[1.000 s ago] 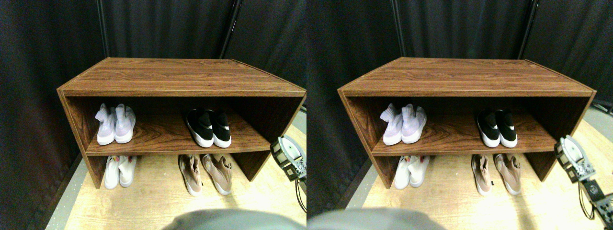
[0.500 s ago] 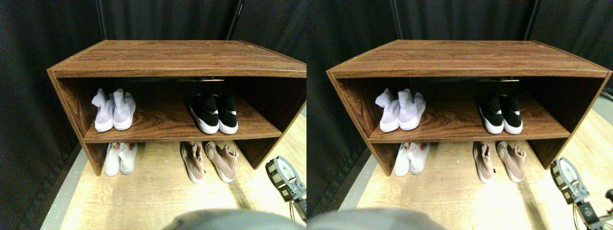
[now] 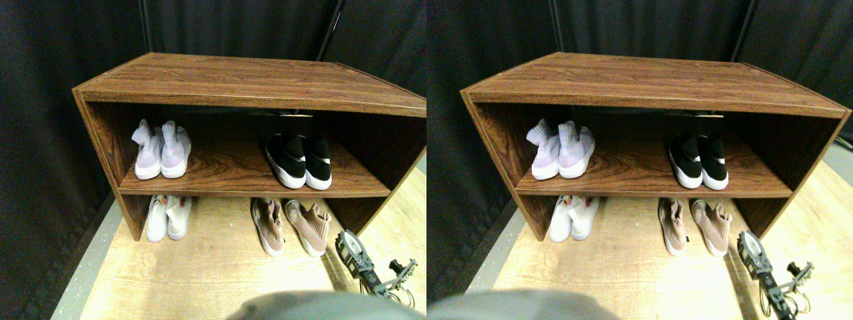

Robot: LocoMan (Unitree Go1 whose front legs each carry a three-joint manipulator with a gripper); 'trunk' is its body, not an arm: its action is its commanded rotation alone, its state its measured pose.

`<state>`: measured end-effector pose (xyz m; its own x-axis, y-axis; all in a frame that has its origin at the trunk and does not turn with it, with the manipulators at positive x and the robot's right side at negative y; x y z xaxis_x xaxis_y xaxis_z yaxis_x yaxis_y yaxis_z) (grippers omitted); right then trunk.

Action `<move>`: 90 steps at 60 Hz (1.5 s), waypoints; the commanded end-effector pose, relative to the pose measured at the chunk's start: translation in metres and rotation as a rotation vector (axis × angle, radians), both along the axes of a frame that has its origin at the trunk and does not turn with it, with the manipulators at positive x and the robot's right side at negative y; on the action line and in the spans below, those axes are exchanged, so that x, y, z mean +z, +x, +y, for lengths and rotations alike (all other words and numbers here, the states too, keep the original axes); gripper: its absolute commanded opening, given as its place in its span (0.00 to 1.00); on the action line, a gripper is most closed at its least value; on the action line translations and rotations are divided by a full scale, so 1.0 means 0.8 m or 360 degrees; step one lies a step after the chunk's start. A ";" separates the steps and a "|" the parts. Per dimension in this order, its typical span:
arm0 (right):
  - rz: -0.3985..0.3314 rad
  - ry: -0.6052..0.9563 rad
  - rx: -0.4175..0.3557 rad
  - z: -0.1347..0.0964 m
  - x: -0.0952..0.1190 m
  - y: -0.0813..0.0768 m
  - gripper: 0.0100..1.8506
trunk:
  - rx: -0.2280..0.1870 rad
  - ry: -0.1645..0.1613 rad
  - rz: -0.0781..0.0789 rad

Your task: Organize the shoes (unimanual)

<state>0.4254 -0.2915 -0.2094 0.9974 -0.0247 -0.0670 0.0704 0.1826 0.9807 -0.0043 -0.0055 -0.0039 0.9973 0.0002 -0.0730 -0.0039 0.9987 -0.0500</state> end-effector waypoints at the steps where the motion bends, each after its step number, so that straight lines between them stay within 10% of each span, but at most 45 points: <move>1: -0.0009 -0.0004 -0.0073 -0.002 -0.005 0.016 0.03 | 0.0012 -0.0043 0.0039; 31: 0.0084 0.0099 -0.0130 -0.012 -0.026 0.056 0.03 | 0.0027 -0.0045 0.0040; 90: 0.0280 0.0202 0.0059 0.059 -0.045 0.059 0.03 | 0.0113 -0.0091 0.0026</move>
